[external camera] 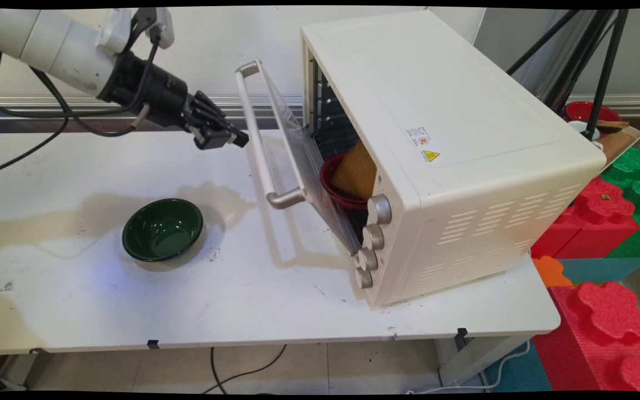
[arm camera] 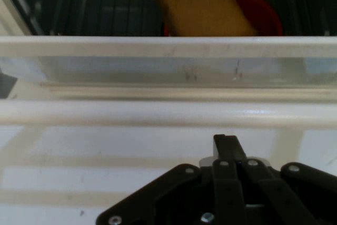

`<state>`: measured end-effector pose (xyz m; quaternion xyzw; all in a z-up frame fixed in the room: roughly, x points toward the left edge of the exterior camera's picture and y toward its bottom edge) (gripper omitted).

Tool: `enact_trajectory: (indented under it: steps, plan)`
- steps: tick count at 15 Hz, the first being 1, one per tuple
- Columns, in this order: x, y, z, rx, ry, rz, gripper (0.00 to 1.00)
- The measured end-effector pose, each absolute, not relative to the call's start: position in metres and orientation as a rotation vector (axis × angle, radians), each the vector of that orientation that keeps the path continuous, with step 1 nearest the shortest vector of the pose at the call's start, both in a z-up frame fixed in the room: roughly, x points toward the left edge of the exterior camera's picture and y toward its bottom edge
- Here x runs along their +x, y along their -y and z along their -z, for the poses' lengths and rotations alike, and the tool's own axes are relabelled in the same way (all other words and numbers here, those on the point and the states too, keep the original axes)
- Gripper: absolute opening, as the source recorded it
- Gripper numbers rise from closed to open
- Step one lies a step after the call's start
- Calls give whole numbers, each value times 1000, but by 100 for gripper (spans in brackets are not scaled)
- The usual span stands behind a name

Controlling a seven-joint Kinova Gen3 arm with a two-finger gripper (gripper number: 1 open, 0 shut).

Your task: Close the oven

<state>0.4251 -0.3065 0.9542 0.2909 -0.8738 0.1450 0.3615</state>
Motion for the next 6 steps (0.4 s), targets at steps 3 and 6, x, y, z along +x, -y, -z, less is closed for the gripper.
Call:
enact_trajectory:
  steps: [3,6]
  plan:
    - [424,310,-961,740,2237,-383,0]
    - [425,312,-967,729,2223,-394,0]
